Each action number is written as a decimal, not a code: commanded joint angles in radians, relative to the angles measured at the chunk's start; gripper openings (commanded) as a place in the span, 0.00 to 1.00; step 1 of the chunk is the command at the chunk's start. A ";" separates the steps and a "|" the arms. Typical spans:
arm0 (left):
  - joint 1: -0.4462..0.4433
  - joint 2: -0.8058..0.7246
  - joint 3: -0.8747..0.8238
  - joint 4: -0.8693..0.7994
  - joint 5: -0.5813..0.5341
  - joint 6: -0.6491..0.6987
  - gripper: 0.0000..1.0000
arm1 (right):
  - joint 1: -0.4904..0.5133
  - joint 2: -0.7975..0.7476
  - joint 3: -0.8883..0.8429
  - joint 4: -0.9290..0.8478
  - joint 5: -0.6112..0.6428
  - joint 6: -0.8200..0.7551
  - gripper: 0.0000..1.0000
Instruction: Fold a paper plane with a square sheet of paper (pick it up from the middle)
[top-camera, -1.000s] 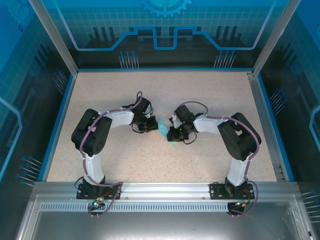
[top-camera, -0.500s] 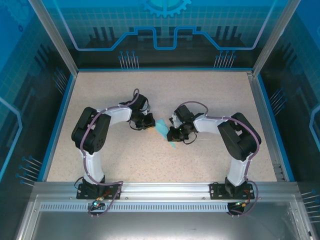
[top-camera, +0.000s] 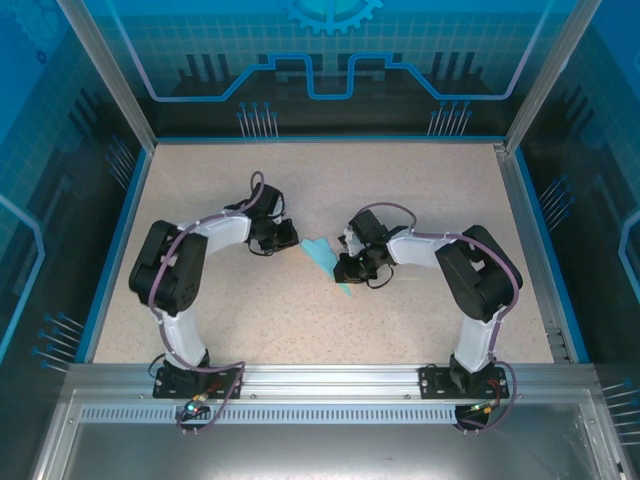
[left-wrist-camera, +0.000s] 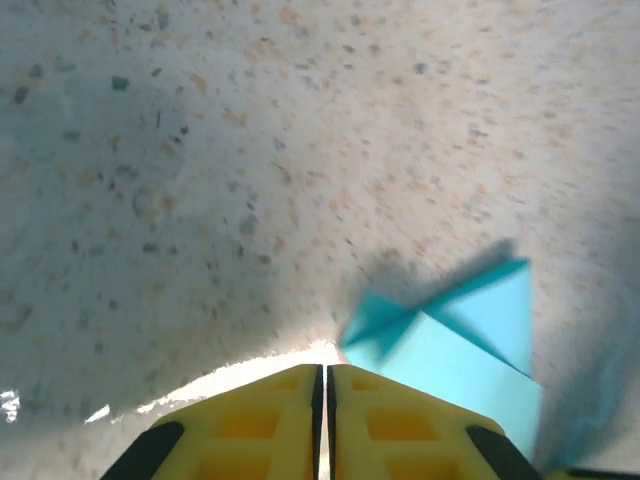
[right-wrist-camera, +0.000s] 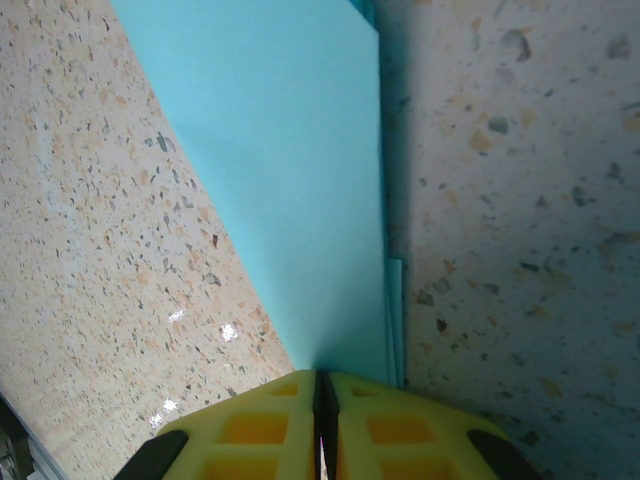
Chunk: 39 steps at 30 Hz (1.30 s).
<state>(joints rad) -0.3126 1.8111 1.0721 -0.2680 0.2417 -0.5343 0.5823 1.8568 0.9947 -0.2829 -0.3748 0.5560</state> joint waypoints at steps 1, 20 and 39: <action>-0.023 -0.110 -0.080 0.106 0.071 -0.047 0.13 | 0.007 0.097 -0.073 -0.179 0.116 -0.005 0.11; -0.198 0.044 -0.107 0.263 0.234 -0.165 0.10 | 0.006 0.091 -0.073 -0.193 0.132 0.007 0.09; -0.220 0.138 -0.077 0.191 0.137 -0.177 0.09 | 0.007 0.100 -0.080 -0.212 0.171 0.010 0.07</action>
<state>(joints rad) -0.5266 1.9057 0.9867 -0.0246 0.4465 -0.6910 0.5819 1.8576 0.9947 -0.2909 -0.3702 0.5602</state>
